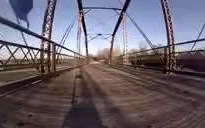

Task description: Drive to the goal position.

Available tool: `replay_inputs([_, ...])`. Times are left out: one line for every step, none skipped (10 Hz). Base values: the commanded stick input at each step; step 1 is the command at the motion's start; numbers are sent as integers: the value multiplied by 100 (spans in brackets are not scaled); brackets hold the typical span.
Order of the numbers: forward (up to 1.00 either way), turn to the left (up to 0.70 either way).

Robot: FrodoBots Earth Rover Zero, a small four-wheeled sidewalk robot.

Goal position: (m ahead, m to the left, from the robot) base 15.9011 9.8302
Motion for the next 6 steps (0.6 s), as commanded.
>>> replay_inputs([70,0])
replay_inputs([70,0])
replay_inputs([70,0])
replay_inputs([70,0])
replay_inputs([70,0])
replay_inputs([70,0])
